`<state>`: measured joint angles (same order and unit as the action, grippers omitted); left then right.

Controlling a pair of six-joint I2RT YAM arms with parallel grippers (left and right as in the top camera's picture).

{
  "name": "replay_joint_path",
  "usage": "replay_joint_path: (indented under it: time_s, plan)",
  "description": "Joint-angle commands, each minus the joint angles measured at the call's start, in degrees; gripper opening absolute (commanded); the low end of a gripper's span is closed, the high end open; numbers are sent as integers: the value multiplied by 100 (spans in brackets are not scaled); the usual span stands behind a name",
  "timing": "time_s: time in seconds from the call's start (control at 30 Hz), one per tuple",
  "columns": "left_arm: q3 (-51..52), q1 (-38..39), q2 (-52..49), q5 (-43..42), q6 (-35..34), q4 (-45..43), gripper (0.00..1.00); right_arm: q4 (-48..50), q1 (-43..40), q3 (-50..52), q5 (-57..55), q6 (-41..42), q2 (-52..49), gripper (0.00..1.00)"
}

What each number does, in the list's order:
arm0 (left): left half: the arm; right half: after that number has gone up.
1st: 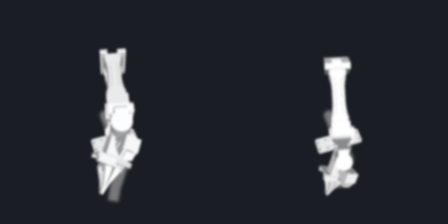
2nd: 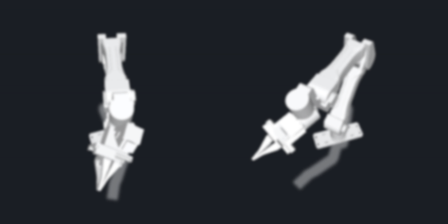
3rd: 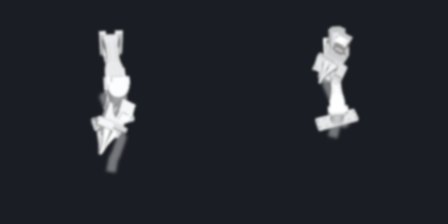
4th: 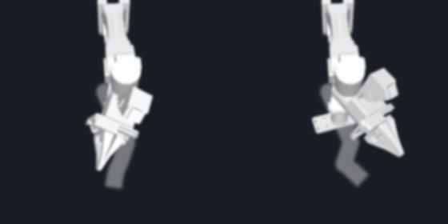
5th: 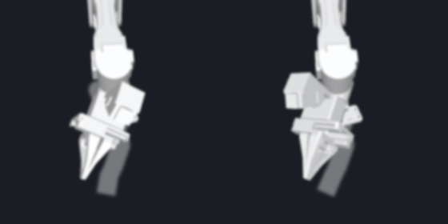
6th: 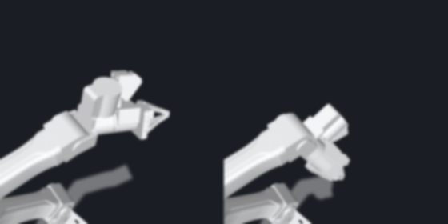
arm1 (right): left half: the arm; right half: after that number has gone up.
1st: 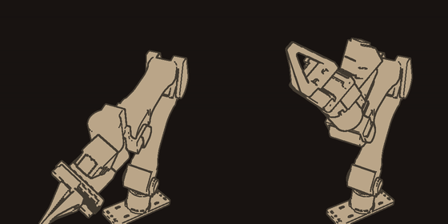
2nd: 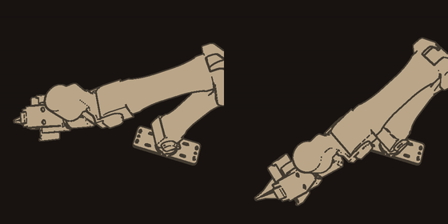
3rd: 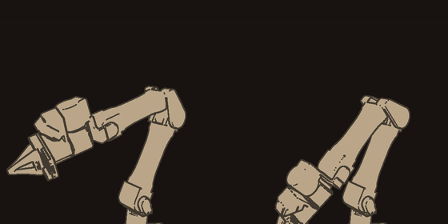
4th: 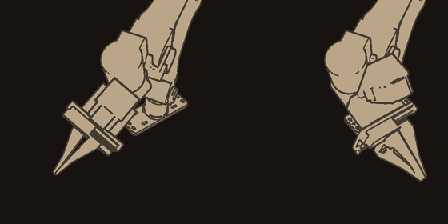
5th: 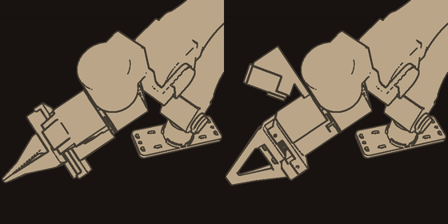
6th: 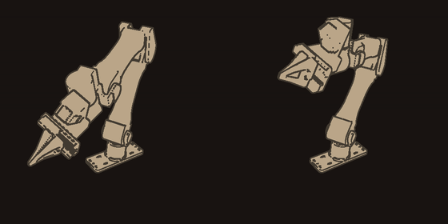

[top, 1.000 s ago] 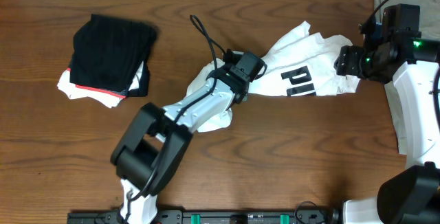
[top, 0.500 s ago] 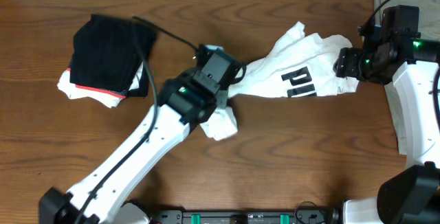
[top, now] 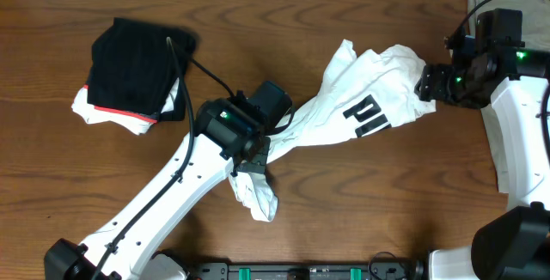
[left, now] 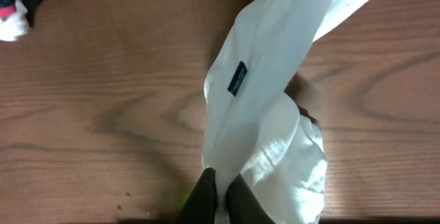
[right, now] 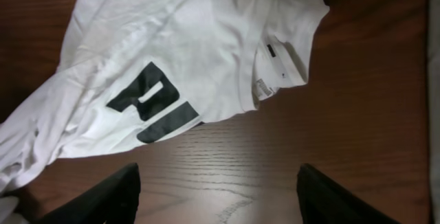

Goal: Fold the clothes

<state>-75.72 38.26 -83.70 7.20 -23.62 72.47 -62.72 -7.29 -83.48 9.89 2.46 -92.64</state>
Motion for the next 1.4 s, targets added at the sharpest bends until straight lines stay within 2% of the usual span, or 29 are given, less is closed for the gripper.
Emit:
replay_joint_path:
  time_s: [0.0,0.03,0.1,0.17,0.2,0.57,0.83,1.03,1.37]
  plan:
    - [-35,-4,-33,-57,-166,-4,6,-11,-17,15,682,-396,-33,68]
    - [-35,-4,-37,-57,-232,-61,6,-13,-13,15,920,-516,-33,64]
    - [-35,-4,-37,-59,-304,-186,6,-7,0,28,1322,-649,-33,47]
    - [-35,-4,-37,-59,-396,-293,6,24,50,79,1414,-651,-33,35]
    - [-35,-4,-37,-59,-428,-317,6,81,92,138,1414,-684,-33,32]
    - [-35,-4,-37,-57,-459,-546,6,1897,852,1591,1443,-667,-33,31]
    - [-35,-76,-35,-52,-457,-688,6,3202,1021,2575,435,111,-33,21]
    - [-35,-485,-35,-55,-457,-879,6,3847,1021,3121,-55,466,-33,13]
    - [-35,-1309,-35,-55,-407,-944,6,4500,1016,3762,-1147,632,-33,13]
